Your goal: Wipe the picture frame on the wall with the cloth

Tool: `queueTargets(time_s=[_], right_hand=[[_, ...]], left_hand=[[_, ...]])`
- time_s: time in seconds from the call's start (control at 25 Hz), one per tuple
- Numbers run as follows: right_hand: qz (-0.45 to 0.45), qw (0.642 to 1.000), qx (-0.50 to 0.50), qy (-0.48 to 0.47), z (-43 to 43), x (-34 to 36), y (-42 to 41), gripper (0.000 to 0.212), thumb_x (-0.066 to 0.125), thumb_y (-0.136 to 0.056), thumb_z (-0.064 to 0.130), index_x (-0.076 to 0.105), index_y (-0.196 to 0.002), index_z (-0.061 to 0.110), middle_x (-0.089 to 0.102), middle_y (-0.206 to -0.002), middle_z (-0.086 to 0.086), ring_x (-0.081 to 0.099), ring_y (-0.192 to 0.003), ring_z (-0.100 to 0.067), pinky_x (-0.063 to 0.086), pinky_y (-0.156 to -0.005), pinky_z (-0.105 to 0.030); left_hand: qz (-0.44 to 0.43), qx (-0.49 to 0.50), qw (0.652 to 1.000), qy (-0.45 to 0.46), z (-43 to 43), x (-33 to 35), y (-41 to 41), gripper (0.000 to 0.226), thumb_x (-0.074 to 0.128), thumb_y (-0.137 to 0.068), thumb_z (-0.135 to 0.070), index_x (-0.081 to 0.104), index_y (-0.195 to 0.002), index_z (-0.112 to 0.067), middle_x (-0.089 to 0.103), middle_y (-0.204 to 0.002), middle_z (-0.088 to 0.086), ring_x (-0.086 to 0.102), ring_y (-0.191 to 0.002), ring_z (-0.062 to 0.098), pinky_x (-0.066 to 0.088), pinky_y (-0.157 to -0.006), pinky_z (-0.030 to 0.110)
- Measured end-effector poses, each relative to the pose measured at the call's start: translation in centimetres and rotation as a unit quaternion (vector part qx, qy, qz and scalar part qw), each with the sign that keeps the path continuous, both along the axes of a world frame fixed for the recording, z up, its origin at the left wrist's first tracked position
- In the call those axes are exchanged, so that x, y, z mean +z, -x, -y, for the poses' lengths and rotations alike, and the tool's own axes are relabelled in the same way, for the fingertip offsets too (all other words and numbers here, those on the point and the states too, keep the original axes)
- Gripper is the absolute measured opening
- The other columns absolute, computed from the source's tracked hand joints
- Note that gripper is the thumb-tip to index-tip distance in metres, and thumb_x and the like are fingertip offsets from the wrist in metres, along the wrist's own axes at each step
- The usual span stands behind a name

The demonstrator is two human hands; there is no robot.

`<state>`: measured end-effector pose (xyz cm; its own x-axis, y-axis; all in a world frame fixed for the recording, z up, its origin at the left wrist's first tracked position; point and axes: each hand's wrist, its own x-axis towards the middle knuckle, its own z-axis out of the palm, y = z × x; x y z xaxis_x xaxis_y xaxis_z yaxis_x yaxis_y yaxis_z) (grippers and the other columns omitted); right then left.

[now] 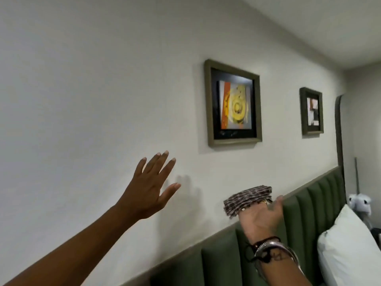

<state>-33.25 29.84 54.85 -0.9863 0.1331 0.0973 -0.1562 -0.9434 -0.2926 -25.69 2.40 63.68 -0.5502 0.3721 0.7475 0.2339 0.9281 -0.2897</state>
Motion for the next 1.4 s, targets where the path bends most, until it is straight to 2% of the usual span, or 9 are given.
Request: queueTargets(time_s=[0.04,0.12,0.36,0.44,0.52,0.6,0.68,1.16,1.4], right_hand=[[-0.021,1.0,-0.018,-0.006,-1.1,1.8,1.8,0.073,0.033,-0.085,0.075,0.052,-0.129,0.02,0.065,-0.11,0.007,0.062,-0.102,-0.008,0.046,-0.097,-0.031],[-0.071,0.996,-0.053,-0.016,-2.8,5.9,5.5,0.079,0.028,-0.09,0.07,0.022,-0.153,0.022,0.033,-0.156,-0.002,0.033,-0.142,-0.019,0.02,-0.12,-0.043],[-0.211,0.938,-0.212,-0.175,-1.3,20.2,14.3,0.062,0.03,-0.092,0.062,0.032,-0.141,0.024,0.045,-0.13,-0.001,0.044,-0.116,-0.017,0.038,-0.099,-0.038],[-0.289,0.878,-0.244,-0.294,0.7,24.0,16.3,0.06,0.033,-0.095,0.055,0.035,-0.137,0.013,0.048,-0.123,-0.007,0.049,-0.109,-0.02,0.044,-0.092,-0.041],[-0.322,0.763,-0.299,-0.473,3.4,26.7,18.1,0.054,0.037,-0.098,0.043,0.034,-0.14,0.009,0.046,-0.133,-0.012,0.048,-0.121,-0.026,0.04,-0.101,-0.045],[-0.296,0.652,-0.384,-0.584,5.7,28.2,19.9,0.068,0.034,-0.097,0.05,0.014,-0.153,0.016,0.013,-0.162,-0.009,0.008,-0.15,-0.026,0.007,-0.121,-0.043],[-0.284,0.647,-0.418,-0.572,6.2,28.5,20.4,0.079,0.026,-0.091,0.063,0.004,-0.155,0.023,0.0,-0.165,-0.001,-0.009,-0.151,-0.015,-0.008,-0.118,-0.034],[-0.345,0.519,-0.459,-0.633,4.0,18.7,21.4,0.082,0.022,-0.088,0.072,-0.004,-0.153,0.03,-0.006,-0.163,0.01,-0.015,-0.149,-0.005,-0.004,-0.122,-0.034],[-0.333,0.508,-0.458,-0.649,3.3,27.0,20.9,0.081,0.024,-0.091,0.066,-0.002,-0.154,0.024,-0.002,-0.164,0.001,-0.007,-0.151,-0.015,0.0,-0.122,-0.04]], left_hand=[[-0.018,0.018,0.999,0.024,-0.9,2.2,1.6,0.075,0.013,-0.094,-0.065,0.023,-0.155,-0.023,0.015,-0.164,0.003,0.011,-0.152,0.019,0.005,-0.123,0.043],[-0.054,0.056,0.995,0.067,-2.7,7.0,5.0,0.076,0.009,-0.093,-0.065,0.02,-0.155,-0.022,0.014,-0.164,0.006,0.011,-0.152,0.021,0.005,-0.123,0.044],[-0.141,0.143,0.967,0.158,-8.6,21.4,13.8,0.073,0.014,-0.097,-0.06,0.018,-0.155,-0.017,0.014,-0.164,0.012,0.01,-0.152,0.026,0.005,-0.122,0.048],[-0.166,0.185,0.956,0.159,-10.3,26.0,15.8,0.073,0.014,-0.098,-0.058,0.011,-0.156,-0.014,0.008,-0.165,0.012,0.003,-0.152,0.026,0.001,-0.122,0.047],[-0.179,0.221,0.942,0.181,-11.7,29.6,16.9,0.072,0.012,-0.099,-0.055,0.007,-0.156,-0.011,0.005,-0.165,0.012,0.0,-0.153,0.026,-0.001,-0.123,0.047],[-0.186,0.241,0.926,0.224,-12.9,31.9,18.3,0.07,0.012,-0.1,-0.053,0.005,-0.155,-0.011,0.003,-0.165,0.011,-0.002,-0.152,0.026,-0.002,-0.123,0.047],[-0.162,0.251,0.923,0.244,-13.6,32.9,19.3,0.07,0.011,-0.099,-0.053,0.006,-0.155,-0.011,0.002,-0.165,0.01,-0.004,-0.152,0.025,-0.004,-0.122,0.046],[-0.148,0.266,0.919,0.251,-13.9,32.8,20.9,0.078,0.016,-0.097,-0.061,0.006,-0.155,-0.01,0.0,-0.165,0.012,-0.003,-0.152,0.027,-0.003,-0.122,0.05],[-0.117,0.301,0.904,0.279,-15.7,33.8,19.1,0.06,0.021,-0.102,-0.042,0.023,-0.153,-0.01,0.009,-0.164,0.016,0.005,-0.151,0.034,-0.001,-0.119,0.058]])
